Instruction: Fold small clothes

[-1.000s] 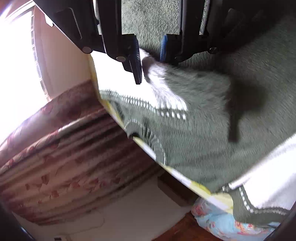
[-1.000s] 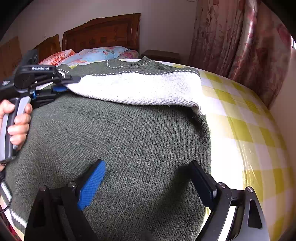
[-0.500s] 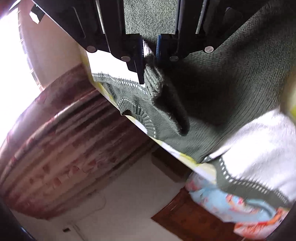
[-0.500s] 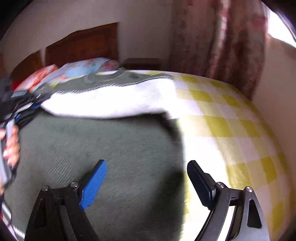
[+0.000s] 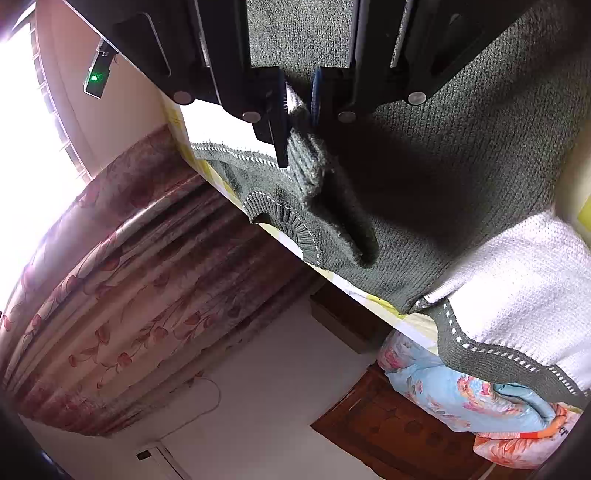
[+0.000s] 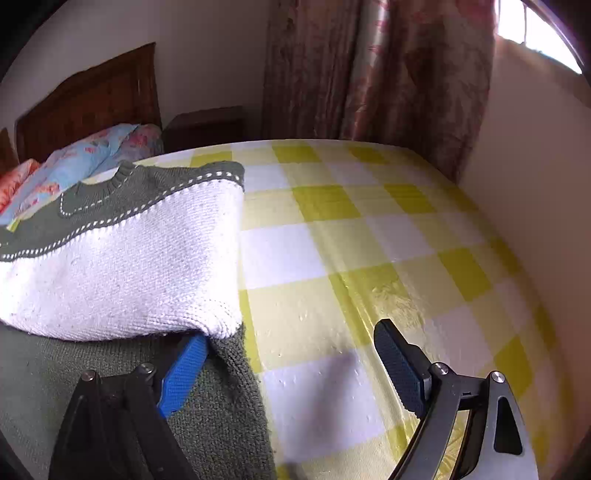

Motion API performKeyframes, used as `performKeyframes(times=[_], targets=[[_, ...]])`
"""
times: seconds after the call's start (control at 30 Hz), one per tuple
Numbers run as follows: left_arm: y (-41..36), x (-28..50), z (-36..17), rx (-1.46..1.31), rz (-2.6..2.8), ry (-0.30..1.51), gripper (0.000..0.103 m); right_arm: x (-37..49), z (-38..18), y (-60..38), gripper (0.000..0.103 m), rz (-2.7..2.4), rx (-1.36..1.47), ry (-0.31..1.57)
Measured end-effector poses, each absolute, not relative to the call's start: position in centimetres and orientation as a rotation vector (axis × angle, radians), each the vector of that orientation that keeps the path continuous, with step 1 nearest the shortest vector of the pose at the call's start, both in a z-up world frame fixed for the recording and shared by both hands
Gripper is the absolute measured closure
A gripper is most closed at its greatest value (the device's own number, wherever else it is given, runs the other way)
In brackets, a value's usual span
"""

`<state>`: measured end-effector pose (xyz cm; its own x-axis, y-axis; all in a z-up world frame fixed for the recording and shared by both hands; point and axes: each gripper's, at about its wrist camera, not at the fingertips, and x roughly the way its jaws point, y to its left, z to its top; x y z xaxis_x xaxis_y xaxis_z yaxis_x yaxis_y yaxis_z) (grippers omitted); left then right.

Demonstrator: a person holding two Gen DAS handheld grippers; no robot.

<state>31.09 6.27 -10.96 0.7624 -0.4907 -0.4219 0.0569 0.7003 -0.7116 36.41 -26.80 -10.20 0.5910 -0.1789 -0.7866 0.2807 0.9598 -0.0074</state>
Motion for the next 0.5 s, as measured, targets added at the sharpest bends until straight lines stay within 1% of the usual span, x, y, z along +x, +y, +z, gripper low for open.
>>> performKeyframes(times=[0.1, 0.3, 0.5], targets=[[6.7, 30.8, -11.1, -0.74, -0.317, 0.651, 0.094, 36.2, -10.6, -27.7, 0.0, -0.281, 0.16, 0.924], [6.9, 30.3, -11.0, -0.722, -0.289, 0.651, 0.094, 36.4, -10.7, -27.5, 0.0, -0.293, 0.149, 0.932], [6.2, 28.4, -9.7, -0.631, -0.262, 0.579, 0.094, 36.7, -10.9, -28.0, 0.0, -0.29, 0.152, 0.935]])
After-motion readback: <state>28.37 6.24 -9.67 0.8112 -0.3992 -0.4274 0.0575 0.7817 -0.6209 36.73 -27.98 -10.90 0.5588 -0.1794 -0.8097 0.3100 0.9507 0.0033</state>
